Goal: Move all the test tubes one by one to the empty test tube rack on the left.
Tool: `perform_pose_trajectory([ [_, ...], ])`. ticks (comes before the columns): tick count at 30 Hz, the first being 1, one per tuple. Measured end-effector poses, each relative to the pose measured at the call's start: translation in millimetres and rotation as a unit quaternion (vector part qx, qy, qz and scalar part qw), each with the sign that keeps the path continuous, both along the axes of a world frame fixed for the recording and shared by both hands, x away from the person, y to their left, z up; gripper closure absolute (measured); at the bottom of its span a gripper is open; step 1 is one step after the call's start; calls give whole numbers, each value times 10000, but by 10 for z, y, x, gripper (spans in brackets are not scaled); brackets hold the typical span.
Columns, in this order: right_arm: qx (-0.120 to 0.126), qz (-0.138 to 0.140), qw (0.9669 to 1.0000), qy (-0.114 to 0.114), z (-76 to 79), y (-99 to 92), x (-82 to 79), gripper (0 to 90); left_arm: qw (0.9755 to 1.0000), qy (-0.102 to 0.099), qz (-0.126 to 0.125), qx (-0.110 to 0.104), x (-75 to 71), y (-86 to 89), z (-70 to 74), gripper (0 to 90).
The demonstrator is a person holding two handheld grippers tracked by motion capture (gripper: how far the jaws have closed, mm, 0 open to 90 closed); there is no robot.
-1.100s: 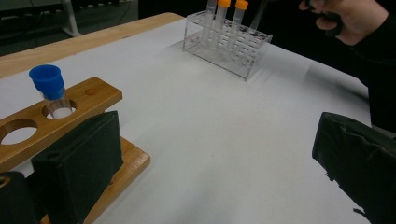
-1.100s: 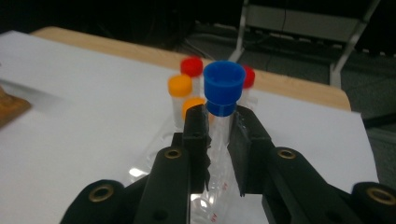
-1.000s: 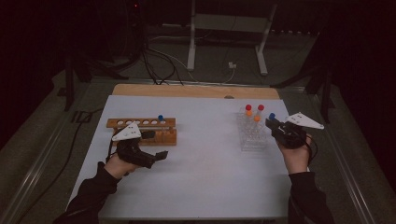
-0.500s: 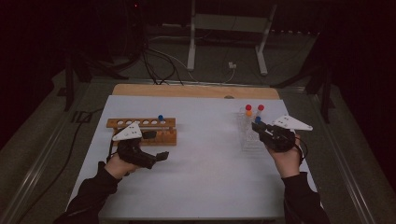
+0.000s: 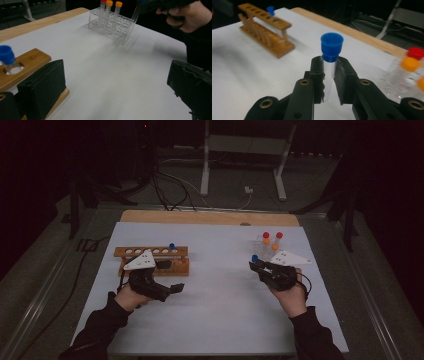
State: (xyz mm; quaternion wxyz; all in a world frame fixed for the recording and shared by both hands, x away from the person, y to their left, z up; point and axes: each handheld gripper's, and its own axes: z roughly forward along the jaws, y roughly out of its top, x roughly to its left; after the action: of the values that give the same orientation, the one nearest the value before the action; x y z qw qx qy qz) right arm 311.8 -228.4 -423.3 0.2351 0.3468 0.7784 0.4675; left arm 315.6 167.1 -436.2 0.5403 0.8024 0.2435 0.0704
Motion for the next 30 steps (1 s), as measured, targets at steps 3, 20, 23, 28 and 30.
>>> perform_pose_trajectory([
  [3,-32,127,9999,54,-31,76,-14,776,10000,-30,-56,4,2,-39,32,26],
  [20,-127,698,9972,236,-130,374,-138,776,9984,-160,-533,-79,63,-429,226,38],
  [23,-117,796,9964,267,-140,418,-161,776,9979,-184,-620,-85,70,-509,255,50],
  [28,-170,931,9951,297,-163,495,-193,776,9969,-187,-755,-113,88,-633,281,109],
  [30,-172,957,9948,304,-170,505,-196,776,9963,-219,-822,-115,90,-694,281,162],
])
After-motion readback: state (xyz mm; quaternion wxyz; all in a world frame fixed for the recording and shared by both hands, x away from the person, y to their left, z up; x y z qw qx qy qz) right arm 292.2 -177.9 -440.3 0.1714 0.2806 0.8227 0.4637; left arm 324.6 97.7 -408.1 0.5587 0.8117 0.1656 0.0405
